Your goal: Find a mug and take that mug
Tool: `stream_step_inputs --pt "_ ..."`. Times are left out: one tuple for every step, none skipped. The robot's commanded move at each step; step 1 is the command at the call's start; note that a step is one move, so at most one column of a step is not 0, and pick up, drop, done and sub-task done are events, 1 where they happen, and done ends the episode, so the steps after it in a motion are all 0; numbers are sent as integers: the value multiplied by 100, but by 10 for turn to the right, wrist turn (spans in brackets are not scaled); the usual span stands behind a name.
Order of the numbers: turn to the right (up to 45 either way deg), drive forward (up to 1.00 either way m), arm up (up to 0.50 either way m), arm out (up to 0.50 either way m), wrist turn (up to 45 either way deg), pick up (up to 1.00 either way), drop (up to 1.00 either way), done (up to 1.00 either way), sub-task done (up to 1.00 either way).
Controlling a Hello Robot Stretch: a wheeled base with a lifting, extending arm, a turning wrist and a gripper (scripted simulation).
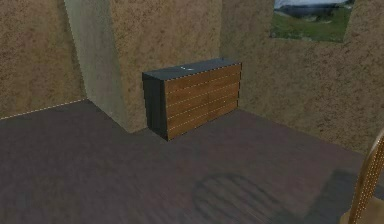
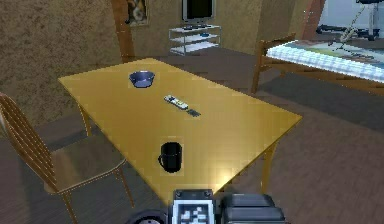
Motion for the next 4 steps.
stream_step_inputs --pt "0 0 0 30 0 0 0 0 0" --pt "0 0 0 0 450 0 0 0 0" --pt "0 0 0 0 450 0 0 0 0" --pt "0 0 0 0 450 0 0 0 0"
